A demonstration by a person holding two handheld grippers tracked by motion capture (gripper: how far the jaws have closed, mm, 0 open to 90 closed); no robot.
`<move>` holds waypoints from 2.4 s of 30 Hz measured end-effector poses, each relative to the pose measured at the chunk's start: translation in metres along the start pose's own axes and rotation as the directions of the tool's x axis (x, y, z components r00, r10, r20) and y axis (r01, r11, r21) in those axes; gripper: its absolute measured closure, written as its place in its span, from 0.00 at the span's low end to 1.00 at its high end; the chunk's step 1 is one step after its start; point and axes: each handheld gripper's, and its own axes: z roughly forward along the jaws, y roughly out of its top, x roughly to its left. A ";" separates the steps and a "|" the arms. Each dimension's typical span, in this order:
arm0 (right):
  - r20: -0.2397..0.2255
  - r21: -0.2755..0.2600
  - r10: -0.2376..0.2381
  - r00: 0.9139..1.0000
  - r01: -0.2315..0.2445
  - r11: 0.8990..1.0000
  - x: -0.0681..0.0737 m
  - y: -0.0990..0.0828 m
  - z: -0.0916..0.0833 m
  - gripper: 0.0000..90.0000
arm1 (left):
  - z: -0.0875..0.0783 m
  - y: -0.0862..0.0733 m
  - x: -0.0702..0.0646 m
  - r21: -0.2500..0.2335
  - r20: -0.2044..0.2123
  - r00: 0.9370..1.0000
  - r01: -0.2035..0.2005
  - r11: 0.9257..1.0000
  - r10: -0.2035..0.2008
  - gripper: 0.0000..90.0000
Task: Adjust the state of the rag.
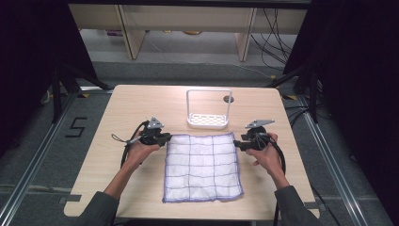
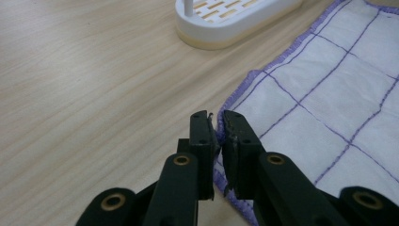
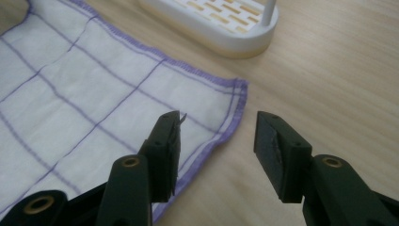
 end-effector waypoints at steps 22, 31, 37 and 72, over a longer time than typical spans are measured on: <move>0.003 0.065 0.034 0.999 -0.035 0.997 -0.015 0.024 0.039 0.58 | 0.005 -0.001 0.004 0.003 -0.006 1.000 0.005 1.000 -0.005 0.91; -0.006 0.090 0.004 1.000 -0.003 0.996 -0.018 0.025 0.059 0.78 | 0.007 -0.001 0.008 0.010 0.000 1.000 -0.003 1.000 0.003 0.91; -0.024 0.083 -0.016 1.000 0.018 0.996 -0.017 0.023 0.058 0.96 | 0.006 0.000 0.008 0.008 0.002 1.000 -0.002 1.000 0.002 0.93; -0.075 -0.129 -0.059 0.995 0.049 0.990 -0.006 0.038 -0.021 0.97 | -0.028 0.017 -0.003 -0.135 -0.017 0.999 -0.033 0.990 0.031 0.95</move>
